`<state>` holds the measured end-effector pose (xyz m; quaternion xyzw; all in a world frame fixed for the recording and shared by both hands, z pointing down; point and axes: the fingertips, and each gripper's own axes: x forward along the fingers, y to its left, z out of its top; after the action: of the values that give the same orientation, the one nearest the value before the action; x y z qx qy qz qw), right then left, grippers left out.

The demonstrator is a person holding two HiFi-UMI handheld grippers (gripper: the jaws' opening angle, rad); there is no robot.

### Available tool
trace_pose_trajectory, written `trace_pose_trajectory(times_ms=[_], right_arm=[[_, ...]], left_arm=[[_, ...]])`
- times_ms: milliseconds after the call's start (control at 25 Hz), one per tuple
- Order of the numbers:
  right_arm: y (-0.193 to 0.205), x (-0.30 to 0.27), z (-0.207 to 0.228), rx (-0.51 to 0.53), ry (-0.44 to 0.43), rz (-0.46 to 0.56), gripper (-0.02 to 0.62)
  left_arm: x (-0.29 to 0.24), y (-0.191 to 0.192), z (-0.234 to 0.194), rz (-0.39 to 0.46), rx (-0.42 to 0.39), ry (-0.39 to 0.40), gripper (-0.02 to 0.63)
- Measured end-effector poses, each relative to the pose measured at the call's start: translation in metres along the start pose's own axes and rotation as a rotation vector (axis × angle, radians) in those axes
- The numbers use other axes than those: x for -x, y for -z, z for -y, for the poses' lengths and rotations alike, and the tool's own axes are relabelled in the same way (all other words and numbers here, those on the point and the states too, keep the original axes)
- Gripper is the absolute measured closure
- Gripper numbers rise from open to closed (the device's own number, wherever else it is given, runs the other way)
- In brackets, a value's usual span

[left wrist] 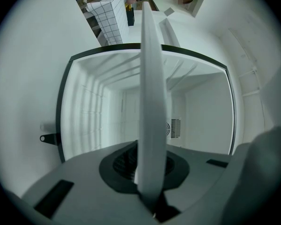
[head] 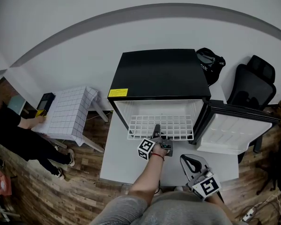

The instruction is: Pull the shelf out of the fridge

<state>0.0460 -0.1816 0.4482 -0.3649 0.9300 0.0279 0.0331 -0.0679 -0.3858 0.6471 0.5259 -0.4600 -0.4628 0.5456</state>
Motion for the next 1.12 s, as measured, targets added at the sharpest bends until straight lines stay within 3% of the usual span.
trace_pose_trajectory(times_ms=[160, 1120], right_arm=[[0.010, -0.001, -0.003, -0.006, -0.014, -0.042, 0.581], [0.003, -0.007, -0.010, 0.010, -0.024, -0.038, 0.581]], left_arm=[[0.005, 0.001, -0.001, 0.000, 0.001, 0.003, 0.566], [0.031, 0.004, 0.001, 0.000, 0.003, 0.002, 0.566]])
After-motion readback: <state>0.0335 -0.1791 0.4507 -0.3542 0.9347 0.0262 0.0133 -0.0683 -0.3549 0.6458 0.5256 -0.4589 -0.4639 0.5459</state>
